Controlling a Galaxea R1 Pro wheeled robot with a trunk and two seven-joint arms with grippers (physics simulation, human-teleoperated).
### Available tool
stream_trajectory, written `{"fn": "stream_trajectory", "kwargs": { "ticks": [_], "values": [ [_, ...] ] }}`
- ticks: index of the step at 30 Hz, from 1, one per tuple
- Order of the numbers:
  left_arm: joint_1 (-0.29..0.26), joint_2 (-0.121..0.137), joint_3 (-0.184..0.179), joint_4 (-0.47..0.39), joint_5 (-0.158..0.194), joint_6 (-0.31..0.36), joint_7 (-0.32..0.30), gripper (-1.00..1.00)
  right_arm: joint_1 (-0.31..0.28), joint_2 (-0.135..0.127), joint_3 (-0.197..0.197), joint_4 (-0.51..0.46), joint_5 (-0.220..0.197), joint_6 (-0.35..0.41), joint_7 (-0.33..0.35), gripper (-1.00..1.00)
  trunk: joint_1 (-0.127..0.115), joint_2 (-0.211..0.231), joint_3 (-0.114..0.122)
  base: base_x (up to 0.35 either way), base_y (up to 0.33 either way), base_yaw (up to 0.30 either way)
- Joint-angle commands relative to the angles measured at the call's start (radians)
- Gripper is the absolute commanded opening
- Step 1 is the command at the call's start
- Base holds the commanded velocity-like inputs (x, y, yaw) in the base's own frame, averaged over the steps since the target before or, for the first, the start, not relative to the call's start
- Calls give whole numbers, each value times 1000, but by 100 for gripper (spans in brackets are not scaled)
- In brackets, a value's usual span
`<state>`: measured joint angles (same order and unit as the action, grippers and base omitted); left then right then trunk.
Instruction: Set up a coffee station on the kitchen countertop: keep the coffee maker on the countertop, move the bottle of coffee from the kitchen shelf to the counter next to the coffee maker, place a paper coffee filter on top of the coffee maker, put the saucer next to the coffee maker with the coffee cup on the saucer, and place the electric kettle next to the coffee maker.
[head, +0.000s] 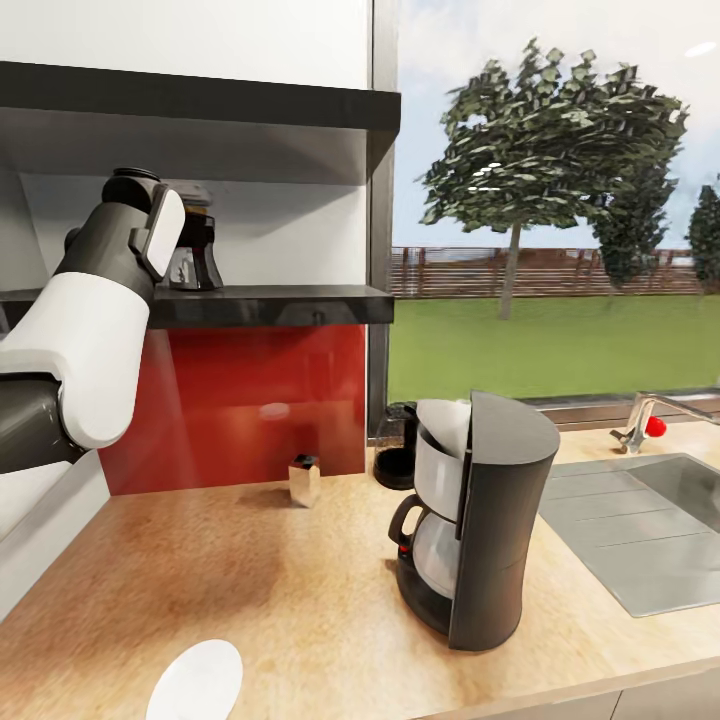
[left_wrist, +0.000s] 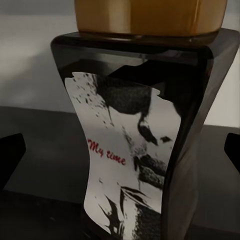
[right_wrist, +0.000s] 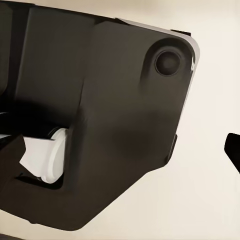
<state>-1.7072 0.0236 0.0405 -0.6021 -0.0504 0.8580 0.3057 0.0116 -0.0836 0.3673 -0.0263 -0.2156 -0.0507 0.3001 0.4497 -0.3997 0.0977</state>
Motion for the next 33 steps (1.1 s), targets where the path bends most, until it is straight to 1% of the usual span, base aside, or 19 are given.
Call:
{"fn": "stream_trajectory", "kwargs": {
  "ticks": [1, 22, 33],
  "values": [
    [0, 0, 2, -1, -5, 4, -2, 100, 1, -1, 8, -1, -10, -1, 3, 100, 0, 0, 0, 0, 0, 0],
    [1, 1, 6, 3, -4, 4, -2, 100, 1, 0, 8, -2, -11, -1, 3, 100, 0, 0, 0, 46, 0, 0],
    [3, 2, 6, 12, -5, 3, -2, 100, 1, -1, 8, -2, -10, -1, 3, 100, 0, 0, 0, 6, 0, 0]
  ]
}}
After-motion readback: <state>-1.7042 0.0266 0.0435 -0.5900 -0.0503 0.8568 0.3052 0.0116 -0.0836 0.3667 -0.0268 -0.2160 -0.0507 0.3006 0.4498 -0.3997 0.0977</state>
